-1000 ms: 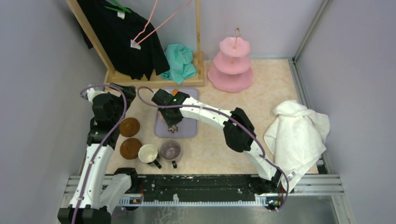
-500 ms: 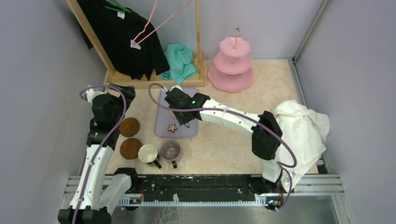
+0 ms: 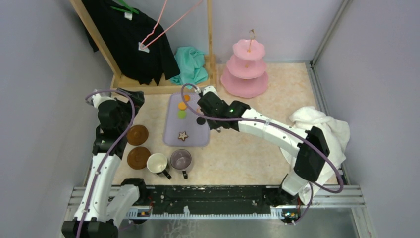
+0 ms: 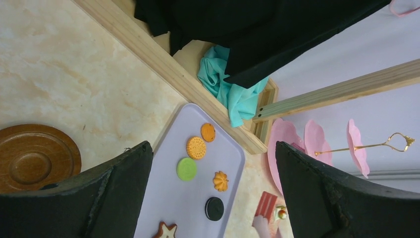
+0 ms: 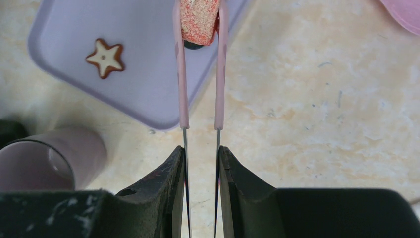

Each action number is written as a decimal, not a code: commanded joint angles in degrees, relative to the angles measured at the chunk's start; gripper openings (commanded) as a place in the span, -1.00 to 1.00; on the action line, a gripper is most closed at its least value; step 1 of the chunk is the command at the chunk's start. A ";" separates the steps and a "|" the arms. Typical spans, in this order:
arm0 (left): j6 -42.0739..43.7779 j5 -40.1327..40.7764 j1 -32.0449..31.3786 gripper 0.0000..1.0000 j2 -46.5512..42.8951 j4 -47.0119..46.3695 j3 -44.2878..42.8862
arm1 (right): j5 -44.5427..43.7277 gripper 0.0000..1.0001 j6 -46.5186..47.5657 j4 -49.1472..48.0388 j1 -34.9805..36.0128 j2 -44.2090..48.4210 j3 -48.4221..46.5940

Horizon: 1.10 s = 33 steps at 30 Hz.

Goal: Serve the afternoon tea
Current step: Pick up the desert from the tray, then place the desert on the desert table.

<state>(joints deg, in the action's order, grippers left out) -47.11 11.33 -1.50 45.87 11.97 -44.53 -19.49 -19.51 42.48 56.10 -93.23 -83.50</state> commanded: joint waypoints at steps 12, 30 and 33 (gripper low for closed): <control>2.29 -4.15 0.24 0.95 1.92 -6.12 1.85 | 3.13 -0.70 3.53 -10.27 -16.60 4.46 6.15; -0.90 -5.98 0.09 0.86 5.62 -11.16 2.60 | 9.54 -0.71 6.62 -12.42 -26.50 -10.15 -5.05; -1.43 -6.15 0.01 0.84 6.26 -11.79 2.39 | 9.08 -0.72 6.97 -13.37 -27.29 -12.30 -6.44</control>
<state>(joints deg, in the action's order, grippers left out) -47.22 6.11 -1.50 51.51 3.25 -42.15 -10.59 -13.63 33.23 30.02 -104.01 -85.36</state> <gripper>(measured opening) 0.928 0.273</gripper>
